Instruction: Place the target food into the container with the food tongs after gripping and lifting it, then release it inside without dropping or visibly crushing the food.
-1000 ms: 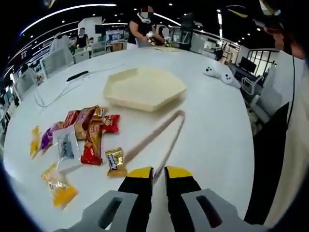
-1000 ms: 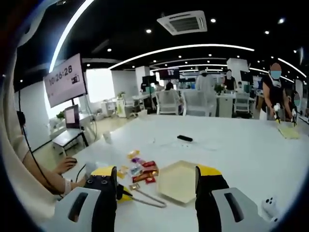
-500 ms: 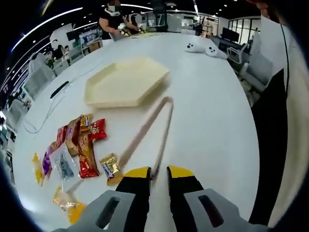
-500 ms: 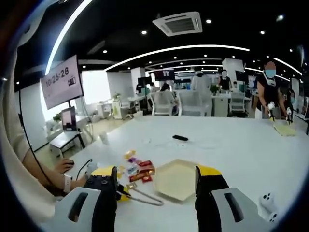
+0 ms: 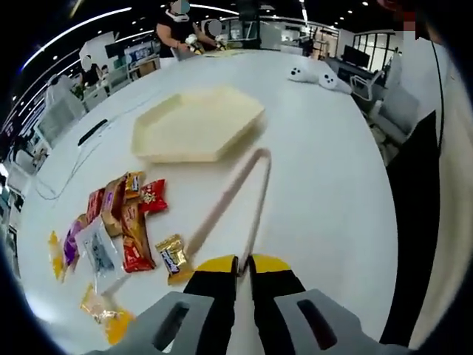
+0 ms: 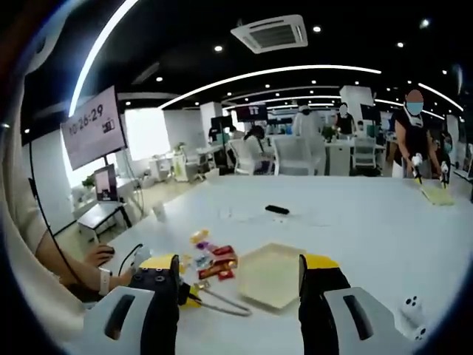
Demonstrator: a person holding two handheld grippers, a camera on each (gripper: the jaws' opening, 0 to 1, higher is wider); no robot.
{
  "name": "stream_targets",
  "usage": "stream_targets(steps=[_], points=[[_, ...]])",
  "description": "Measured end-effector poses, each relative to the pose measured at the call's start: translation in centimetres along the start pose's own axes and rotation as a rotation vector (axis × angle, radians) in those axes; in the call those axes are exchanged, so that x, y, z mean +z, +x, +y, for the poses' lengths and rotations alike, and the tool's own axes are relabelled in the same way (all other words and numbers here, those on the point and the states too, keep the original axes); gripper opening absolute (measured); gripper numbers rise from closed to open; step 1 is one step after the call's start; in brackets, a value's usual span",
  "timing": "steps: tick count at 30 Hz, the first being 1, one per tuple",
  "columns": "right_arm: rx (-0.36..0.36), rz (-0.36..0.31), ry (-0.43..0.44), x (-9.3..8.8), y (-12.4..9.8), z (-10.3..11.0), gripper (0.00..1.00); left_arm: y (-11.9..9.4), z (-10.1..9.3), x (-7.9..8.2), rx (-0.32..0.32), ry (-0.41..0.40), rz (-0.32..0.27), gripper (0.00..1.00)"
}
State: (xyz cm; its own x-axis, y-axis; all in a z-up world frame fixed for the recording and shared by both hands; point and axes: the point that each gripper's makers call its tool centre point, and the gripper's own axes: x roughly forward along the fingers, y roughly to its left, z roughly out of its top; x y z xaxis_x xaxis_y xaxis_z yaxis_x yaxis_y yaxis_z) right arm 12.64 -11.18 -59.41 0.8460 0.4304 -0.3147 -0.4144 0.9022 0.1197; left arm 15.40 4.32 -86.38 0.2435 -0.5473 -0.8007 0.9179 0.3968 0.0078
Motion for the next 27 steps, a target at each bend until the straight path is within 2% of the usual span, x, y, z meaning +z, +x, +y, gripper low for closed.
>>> stream_targets(steps=[11, 17, 27], points=[[0.034, 0.009, -0.023, 0.5, 1.0, 0.8, 0.66, 0.0, -0.4, 0.1, -0.006, 0.042, 0.013, 0.03], [0.035, 0.018, 0.020, 0.4, 1.0, 0.6, 0.65, 0.1, -0.3, 0.3, -0.047, 0.061, 0.031, 0.02], [0.046, 0.029, 0.025, 0.5, 1.4, 0.8, 0.64, 0.3, -0.8, 0.6, -0.089, 0.093, 0.046, 0.01]])
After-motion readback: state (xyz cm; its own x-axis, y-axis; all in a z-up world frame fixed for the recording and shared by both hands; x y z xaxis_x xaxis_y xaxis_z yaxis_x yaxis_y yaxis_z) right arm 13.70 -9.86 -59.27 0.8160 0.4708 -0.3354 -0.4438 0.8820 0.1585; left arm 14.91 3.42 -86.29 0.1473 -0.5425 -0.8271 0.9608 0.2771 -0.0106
